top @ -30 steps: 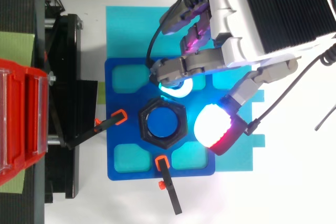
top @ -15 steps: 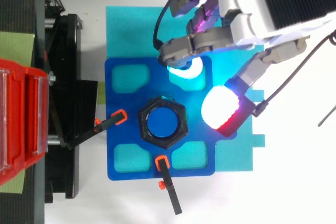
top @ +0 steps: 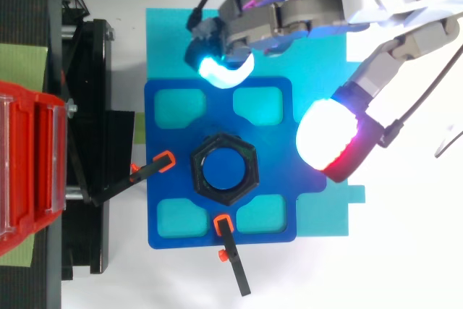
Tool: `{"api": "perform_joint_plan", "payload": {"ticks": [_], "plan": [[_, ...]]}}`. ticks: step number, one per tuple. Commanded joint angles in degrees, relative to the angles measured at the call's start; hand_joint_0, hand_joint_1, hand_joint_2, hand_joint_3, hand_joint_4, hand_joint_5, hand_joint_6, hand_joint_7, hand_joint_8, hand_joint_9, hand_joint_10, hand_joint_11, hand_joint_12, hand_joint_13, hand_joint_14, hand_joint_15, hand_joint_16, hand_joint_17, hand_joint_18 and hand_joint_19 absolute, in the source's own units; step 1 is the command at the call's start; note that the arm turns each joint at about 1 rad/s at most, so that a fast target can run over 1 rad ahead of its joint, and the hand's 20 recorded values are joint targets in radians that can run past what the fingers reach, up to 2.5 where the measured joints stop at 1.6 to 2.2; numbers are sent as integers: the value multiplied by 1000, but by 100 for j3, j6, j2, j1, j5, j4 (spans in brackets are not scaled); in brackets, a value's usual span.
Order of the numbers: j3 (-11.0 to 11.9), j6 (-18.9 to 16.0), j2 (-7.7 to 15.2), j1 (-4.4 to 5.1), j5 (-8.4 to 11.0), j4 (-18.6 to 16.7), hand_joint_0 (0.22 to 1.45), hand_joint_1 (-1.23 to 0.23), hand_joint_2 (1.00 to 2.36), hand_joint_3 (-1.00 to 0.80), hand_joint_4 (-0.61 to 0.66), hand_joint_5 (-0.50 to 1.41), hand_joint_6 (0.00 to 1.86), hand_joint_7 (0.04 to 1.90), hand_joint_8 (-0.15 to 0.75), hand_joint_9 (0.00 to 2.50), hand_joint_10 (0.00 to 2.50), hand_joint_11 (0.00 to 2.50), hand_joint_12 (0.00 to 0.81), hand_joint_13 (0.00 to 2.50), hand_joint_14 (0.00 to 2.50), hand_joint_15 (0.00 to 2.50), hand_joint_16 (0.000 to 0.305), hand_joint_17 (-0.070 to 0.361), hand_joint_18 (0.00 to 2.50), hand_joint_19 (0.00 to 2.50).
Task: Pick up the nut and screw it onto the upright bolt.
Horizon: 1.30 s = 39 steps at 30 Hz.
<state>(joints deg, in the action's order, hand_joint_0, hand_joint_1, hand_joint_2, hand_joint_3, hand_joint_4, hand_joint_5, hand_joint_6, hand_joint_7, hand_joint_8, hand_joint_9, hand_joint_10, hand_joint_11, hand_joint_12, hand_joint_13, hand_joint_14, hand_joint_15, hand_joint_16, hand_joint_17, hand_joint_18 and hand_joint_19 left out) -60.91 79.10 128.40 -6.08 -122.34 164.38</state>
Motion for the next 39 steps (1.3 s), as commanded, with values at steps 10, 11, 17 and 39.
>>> {"api": "perform_joint_plan", "payload": {"ticks": [10,11,17,39], "plan": [[62,-343,9,441,307,-363,493,-136,1000,-500,190,-134,502,665,218,889,0,0,219,607,0,0,29,65,418,127],[53,-351,9,467,342,-381,493,-136,1000,-500,188,-134,502,664,218,889,0,0,219,607,0,0,29,65,412,127],[-105,-510,9,599,606,-513,493,-136,1000,-500,189,-136,502,663,215,875,0,0,224,594,0,0,29,65,396,123],[-852,-404,18,704,835,-1269,494,-139,1000,-500,178,-139,502,666,210,819,0,0,232,553,0,0,29,65,331,98]]}}
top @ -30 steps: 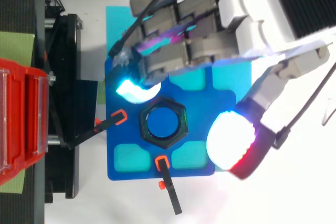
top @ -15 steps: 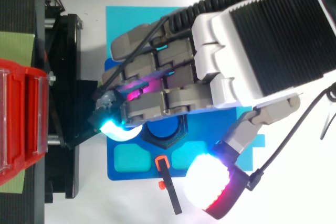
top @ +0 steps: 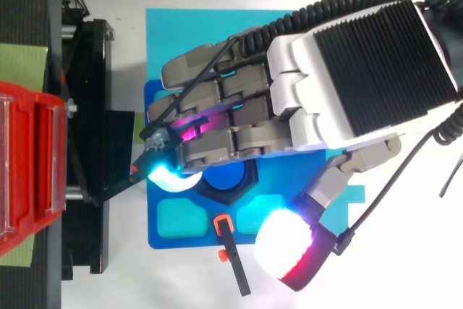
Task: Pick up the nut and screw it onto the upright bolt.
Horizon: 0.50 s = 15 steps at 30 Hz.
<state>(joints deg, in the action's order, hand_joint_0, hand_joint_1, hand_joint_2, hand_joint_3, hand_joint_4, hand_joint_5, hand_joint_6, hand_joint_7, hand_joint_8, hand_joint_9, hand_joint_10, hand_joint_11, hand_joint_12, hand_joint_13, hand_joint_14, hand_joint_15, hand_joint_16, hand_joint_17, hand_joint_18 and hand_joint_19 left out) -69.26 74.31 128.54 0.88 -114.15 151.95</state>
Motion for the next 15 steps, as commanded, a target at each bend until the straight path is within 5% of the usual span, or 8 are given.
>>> {"api": "perform_joint_plan", "payload": {"ticks": [1,15], "plan": [[-35,92,4,8,24,-34,494,-139,1000,-500,181,-139,502,668,211,819,0,0,232,553,0,0,29,65,331,103],[-44,-180,189,-9,51,-420,497,-140,1000,-500,183,-130,502,712,215,818,0,0,236,555,0,0,28,64,326,101]]}}
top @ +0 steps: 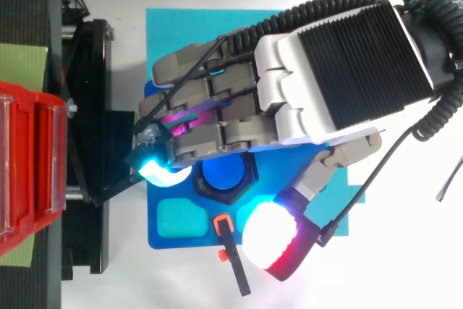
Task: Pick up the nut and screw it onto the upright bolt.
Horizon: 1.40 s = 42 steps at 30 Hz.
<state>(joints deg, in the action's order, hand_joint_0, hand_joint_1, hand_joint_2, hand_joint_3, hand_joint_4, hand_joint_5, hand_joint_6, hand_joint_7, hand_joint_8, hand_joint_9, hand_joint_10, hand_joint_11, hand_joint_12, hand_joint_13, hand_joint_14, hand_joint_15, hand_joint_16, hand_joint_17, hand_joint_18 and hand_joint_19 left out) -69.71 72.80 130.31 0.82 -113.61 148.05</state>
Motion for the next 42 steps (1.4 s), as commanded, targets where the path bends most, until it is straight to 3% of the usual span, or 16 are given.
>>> {"api": "perform_joint_plan", "payload": {"ticks": [1,10,23,33,34,37,42], "plan": [[10,-29,12,-3,-13,-30,497,-140,1000,-500,183,-129,502,721,218,817,0,0,237,555,0,0,28,63,325,107],[1,94,12,-3,-13,-4,501,-142,1000,-500,196,-109,503,803,224,816,0,0,236,553,0,0,27,61,316,78],[1,174,12,-188,-136,110,517,-161,1000,-500,239,-48,505,1051,237,901,0,0,207,618,0,0,19,42,332,0],[1,174,12,-355,-311,198,551,-214,1000,-500,144,61,500,1405,251,1302,0,20,146,905,0,0,9,21,580,0],[1,174,12,-372,-329,198,554,-223,1000,-500,128,65,510,1396,249,1355,3,39,141,929,0,0,8,19,626,18],[1,174,12,-416,-382,190,557,-243,1000,-500,75,62,645,1147,237,1579,5,104,103,1106,0,0,4,9,825,115],[36,174,12,-478,-443,190,560,-245,1000,-500,74,62,672,1094,223,1700,8,186,84,1221,0,0,2,4,942,159]]}}
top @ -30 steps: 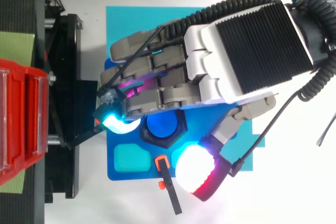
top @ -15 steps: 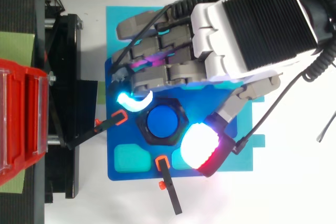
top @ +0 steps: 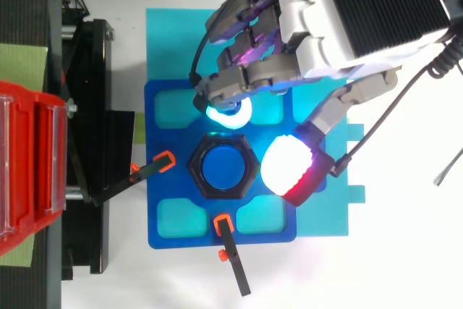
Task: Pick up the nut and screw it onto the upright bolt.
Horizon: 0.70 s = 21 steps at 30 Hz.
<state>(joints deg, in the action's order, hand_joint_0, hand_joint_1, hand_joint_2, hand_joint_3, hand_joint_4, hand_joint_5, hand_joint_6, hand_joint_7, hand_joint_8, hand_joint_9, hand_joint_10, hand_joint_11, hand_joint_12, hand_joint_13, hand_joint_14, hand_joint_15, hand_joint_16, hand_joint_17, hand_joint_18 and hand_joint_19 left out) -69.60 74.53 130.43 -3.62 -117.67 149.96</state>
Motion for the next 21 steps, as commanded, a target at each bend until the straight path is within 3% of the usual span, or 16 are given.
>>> {"api": "perform_joint_plan", "payload": {"ticks": [1,3,6,12,16,21], "plan": [[43,0,0,-51,-46,7,560,-246,1000,-500,74,63,672,1094,216,1712,8,190,84,1228,0,0,2,4,950,164],[175,0,0,-95,-151,42,559,-247,1000,-500,72,62,668,1110,228,1711,8,201,86,1225,0,0,2,4,952,161],[333,-9,0,-113,-248,130,550,-237,1000,-500,148,61,501,1415,265,1605,8,207,123,1102,0,0,6,13,810,103],[562,-9,0,-104,-266,182,523,-189,1000,-500,259,-48,505,1006,258,1327,5,118,172,915,0,0,13,30,647,92],[571,-26,0,-86,-248,130,516,-177,1000,-500,214,-85,503,790,245,1190,0,18,183,841,0,0,18,41,593,108],[562,-62,0,-25,-222,-90,507,-151,1000,-500,203,-107,502,669,220,1066,0,0,183,749,0,0,22,49,536,111]]}}
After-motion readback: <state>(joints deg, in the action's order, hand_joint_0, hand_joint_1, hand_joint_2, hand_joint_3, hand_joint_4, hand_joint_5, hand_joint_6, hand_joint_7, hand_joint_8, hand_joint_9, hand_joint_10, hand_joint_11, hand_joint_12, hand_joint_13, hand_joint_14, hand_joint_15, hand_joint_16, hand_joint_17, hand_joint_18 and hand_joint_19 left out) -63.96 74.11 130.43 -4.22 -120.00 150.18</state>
